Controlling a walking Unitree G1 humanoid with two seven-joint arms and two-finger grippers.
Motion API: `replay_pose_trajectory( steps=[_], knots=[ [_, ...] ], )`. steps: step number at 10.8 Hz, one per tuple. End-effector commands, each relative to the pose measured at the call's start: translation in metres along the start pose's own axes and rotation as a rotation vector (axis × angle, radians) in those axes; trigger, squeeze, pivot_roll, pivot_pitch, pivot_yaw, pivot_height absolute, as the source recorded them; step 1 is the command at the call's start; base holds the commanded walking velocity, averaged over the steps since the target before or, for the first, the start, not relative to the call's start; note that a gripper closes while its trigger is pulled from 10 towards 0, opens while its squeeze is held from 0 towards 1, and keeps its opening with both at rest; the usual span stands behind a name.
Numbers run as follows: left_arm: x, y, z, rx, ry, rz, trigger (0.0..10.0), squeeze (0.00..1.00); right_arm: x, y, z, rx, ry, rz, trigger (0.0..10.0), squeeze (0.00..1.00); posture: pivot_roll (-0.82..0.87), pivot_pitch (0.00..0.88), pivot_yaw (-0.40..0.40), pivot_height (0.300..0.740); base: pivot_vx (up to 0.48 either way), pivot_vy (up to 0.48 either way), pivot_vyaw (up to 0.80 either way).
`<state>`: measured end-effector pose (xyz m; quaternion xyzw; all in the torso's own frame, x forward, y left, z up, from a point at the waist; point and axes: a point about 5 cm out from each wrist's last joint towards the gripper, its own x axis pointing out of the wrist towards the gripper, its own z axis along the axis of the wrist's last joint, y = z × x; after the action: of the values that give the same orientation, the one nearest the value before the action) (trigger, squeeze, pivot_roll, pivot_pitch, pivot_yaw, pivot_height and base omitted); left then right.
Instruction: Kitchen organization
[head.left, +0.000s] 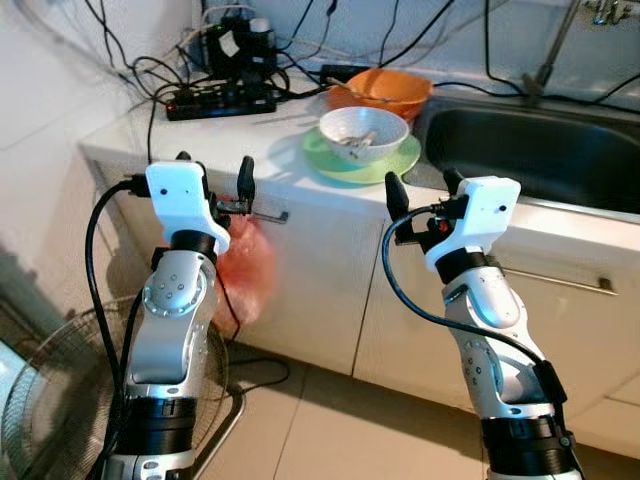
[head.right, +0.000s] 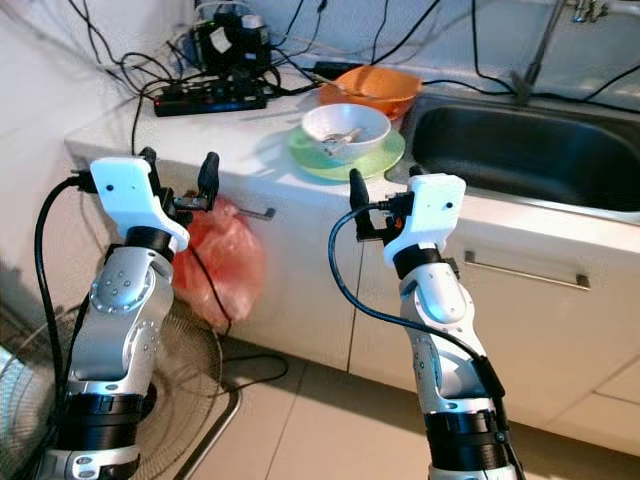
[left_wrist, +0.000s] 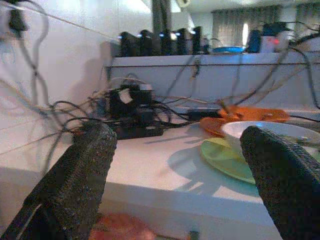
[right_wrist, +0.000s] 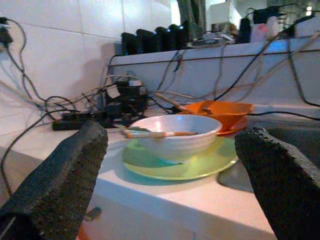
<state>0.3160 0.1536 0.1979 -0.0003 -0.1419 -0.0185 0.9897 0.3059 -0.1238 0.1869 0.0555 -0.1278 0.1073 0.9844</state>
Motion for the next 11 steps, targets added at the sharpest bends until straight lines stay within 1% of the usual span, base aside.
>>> replay_pose_trajectory(
  steps=[1, 2, 6, 8, 9, 11],
  knots=[
    [0.000, -0.003, -0.001, 0.004, 0.010, -0.017, 10.0, 0.00, 0.001, -0.003, 0.004, -0.014, -0.008, -0.013, 10.0, 0.00, 0.04, 0.000, 0.022, 0.740, 0.000, 0.000, -0.80],
    [0.000, -0.003, -0.003, -0.011, 0.016, -0.011, 10.0, 0.00, 0.001, -0.003, 0.003, -0.012, -0.006, -0.013, 10.0, 0.00, 0.03, 0.000, 0.021, 0.740, 0.000, 0.000, -0.80],
    [-0.001, -0.002, -0.002, -0.011, -0.005, 0.012, 10.0, 0.00, 0.000, -0.003, 0.003, -0.014, -0.003, -0.008, 10.0, 0.00, 0.03, 0.000, 0.018, 0.740, 0.000, 0.000, -0.80],
    [-0.001, -0.001, 0.007, 0.005, -0.055, 0.002, 10.0, 0.00, 0.000, -0.002, 0.003, -0.012, -0.004, -0.007, 10.0, 0.00, 0.03, 0.000, 0.021, 0.740, 0.000, 0.000, -0.80],
    [0.000, -0.007, 0.016, 0.016, -0.102, -0.040, 10.0, 0.00, 0.001, -0.002, 0.006, -0.009, -0.018, -0.008, 10.0, 0.00, 0.03, 0.000, 0.023, 0.740, 0.000, 0.000, -0.80],
    [0.001, -0.010, 0.027, 0.038, -0.150, -0.066, 10.0, 0.00, 0.002, -0.001, 0.011, -0.017, -0.042, 0.000, 10.0, 0.00, 0.03, 0.000, 0.023, 0.740, 0.000, 0.000, 0.00]
  ],
)
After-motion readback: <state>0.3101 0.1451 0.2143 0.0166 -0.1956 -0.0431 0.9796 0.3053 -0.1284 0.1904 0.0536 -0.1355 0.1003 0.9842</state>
